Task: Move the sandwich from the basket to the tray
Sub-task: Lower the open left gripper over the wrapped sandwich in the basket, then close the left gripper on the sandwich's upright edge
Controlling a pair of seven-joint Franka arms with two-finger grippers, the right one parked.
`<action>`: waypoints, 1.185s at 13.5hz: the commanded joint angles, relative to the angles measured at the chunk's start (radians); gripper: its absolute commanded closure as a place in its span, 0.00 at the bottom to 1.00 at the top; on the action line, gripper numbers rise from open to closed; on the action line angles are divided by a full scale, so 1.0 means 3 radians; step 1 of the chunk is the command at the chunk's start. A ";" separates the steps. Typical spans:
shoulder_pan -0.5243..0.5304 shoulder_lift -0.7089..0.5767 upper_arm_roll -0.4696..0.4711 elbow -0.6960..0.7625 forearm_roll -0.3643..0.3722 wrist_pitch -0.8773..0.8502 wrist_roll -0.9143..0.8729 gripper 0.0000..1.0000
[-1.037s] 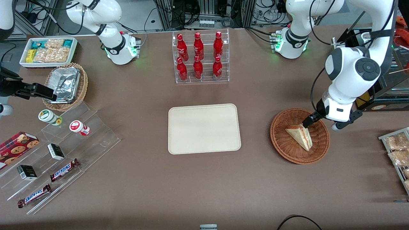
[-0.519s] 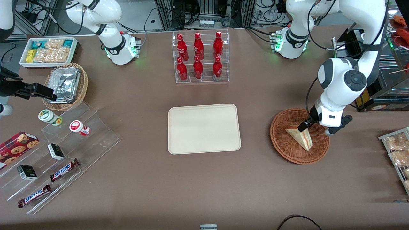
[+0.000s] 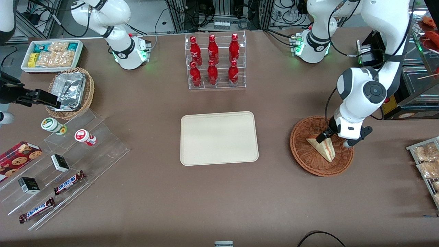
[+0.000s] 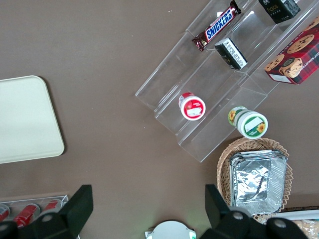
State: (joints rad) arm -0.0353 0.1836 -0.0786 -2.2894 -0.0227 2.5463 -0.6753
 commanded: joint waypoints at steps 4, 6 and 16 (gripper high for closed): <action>-0.0031 0.0160 0.0006 -0.0018 0.0050 0.0266 -0.0081 0.00; -0.0031 0.0211 0.0006 -0.0008 0.0055 0.0307 -0.0075 0.10; -0.0031 -0.0171 0.0001 0.0297 0.0289 -0.0447 0.0001 1.00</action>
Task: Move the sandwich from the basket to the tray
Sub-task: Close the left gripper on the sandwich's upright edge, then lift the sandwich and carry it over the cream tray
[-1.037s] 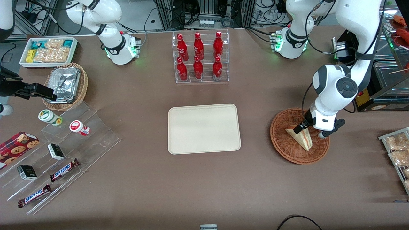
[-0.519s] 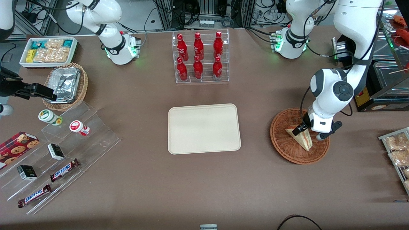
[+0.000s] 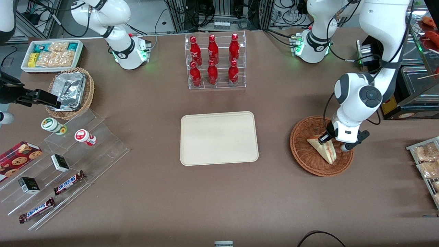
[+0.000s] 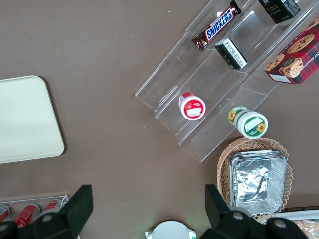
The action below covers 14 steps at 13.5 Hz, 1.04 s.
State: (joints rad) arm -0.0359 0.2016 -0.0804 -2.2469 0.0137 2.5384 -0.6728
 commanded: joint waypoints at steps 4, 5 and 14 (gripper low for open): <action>-0.0028 -0.0268 -0.0222 0.0769 0.0190 -0.1178 -0.0028 1.00; -0.0028 -0.0253 -0.0304 0.0897 0.0190 -0.1296 -0.0038 1.00; -0.0467 -0.0044 -0.0980 0.1210 0.0266 -0.1487 -0.0099 1.00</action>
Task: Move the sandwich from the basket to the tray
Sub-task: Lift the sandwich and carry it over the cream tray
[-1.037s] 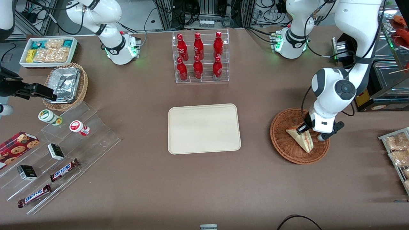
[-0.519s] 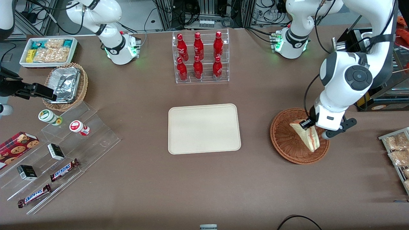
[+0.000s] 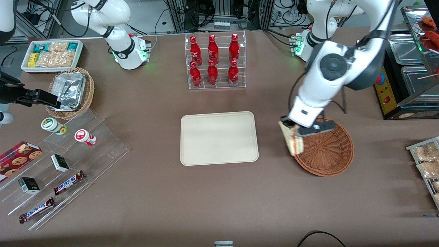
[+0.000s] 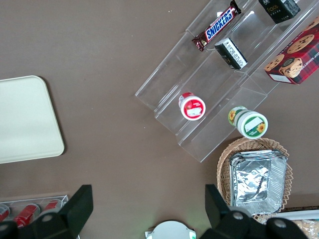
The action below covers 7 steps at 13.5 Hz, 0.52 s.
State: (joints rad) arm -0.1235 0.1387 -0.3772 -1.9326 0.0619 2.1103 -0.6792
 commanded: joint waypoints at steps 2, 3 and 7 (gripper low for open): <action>-0.0446 0.0457 0.0010 0.0412 0.0116 -0.0055 -0.0251 1.00; -0.0584 0.0585 0.0010 0.0499 0.0192 -0.0055 -0.0292 1.00; -0.0968 0.1142 0.0010 0.0918 0.0484 -0.0024 -0.0589 1.00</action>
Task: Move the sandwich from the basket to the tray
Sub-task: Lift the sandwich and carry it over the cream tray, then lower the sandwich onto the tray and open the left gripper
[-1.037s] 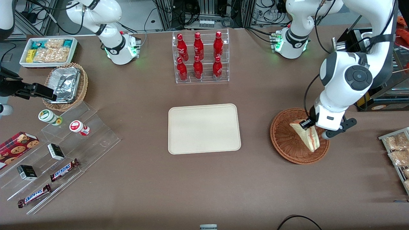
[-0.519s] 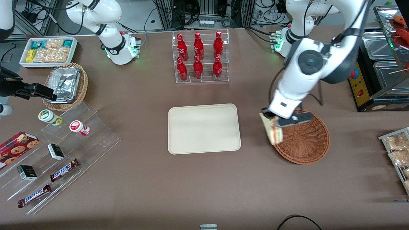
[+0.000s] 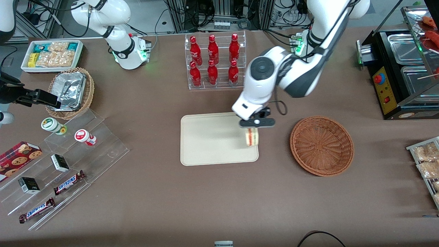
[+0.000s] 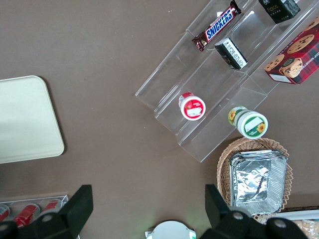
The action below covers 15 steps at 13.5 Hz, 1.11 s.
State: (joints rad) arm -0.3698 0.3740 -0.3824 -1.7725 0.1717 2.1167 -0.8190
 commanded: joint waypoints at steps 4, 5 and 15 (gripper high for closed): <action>-0.0424 0.0900 0.0043 0.0845 0.0378 0.0041 -0.0291 1.00; -0.0434 0.0967 0.0043 0.0841 0.0419 0.0148 -0.0353 1.00; -0.0664 0.1274 0.0058 0.0851 0.0660 0.0517 -0.0706 1.00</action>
State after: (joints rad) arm -0.5506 0.7349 -0.3794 -1.5503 0.3396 2.2567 -1.0001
